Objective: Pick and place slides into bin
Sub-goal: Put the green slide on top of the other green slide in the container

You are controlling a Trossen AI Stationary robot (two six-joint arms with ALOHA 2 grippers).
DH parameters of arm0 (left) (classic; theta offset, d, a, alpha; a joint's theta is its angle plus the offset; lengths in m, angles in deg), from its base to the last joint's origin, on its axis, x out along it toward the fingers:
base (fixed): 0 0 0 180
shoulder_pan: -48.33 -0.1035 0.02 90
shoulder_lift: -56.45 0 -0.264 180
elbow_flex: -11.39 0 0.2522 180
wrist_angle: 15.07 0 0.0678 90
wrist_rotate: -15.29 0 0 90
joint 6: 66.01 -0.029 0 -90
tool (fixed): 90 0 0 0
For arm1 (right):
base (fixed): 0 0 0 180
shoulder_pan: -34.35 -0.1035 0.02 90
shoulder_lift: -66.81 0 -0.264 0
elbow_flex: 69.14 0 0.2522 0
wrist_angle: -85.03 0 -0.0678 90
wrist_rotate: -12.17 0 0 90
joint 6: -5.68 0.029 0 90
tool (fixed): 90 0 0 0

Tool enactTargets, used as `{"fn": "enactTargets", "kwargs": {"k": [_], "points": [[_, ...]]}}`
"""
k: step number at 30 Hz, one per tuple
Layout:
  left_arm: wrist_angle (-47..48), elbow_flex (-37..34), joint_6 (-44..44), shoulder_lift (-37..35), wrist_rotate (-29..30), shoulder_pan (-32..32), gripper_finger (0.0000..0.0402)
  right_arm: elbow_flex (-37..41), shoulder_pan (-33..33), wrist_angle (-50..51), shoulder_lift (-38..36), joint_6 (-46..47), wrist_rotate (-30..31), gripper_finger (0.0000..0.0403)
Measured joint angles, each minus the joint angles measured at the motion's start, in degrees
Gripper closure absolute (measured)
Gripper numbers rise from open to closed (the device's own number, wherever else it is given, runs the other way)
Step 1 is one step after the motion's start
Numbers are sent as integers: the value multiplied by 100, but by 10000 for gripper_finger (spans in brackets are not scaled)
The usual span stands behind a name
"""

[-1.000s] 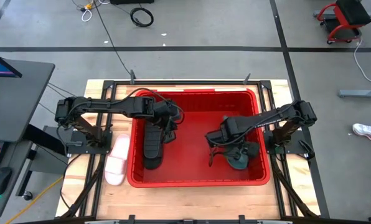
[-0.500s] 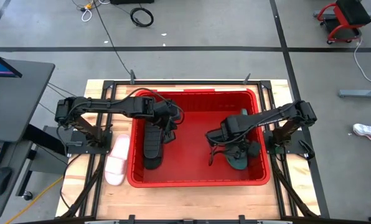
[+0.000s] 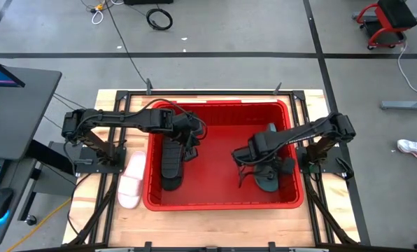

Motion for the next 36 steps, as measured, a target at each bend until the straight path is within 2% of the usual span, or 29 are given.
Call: {"fn": "enactTargets", "kwargs": {"k": [6, 10, 16, 19, 22, 25, 28, 36], "points": [[1, 1, 2, 0, 0, 0, 383, 432, -32, -243, -6, 180, -92, 325], [2, 2, -5, 0, 0, 0, 378, 320, -18, -694, -2, 1066, 156, 244], [15, 2, -52, 0, 0, 0, 373, -118, -16, -816, 0, 1576, 534, 107], [35, 2, -64, 0, 3, 0, 378, -406, -16, -839, -9, 2080, 534, 56], [39, 2, -65, 0, 116, 0, 384, -643, -18, -868, -26, 2595, 529, 21], [39, 2, -110, 0, 172, -5, 388, -572, -18, -1036, -30, 2905, 460, 7], [40, 3, -148, 0, 192, -7, 390, -391, -6, -1379, -28, 3477, 475, 10], [188, 4, -13, 0, 613, -7, 382, -486, 195, -1992, -28, 7172, 1038, 19]]}}
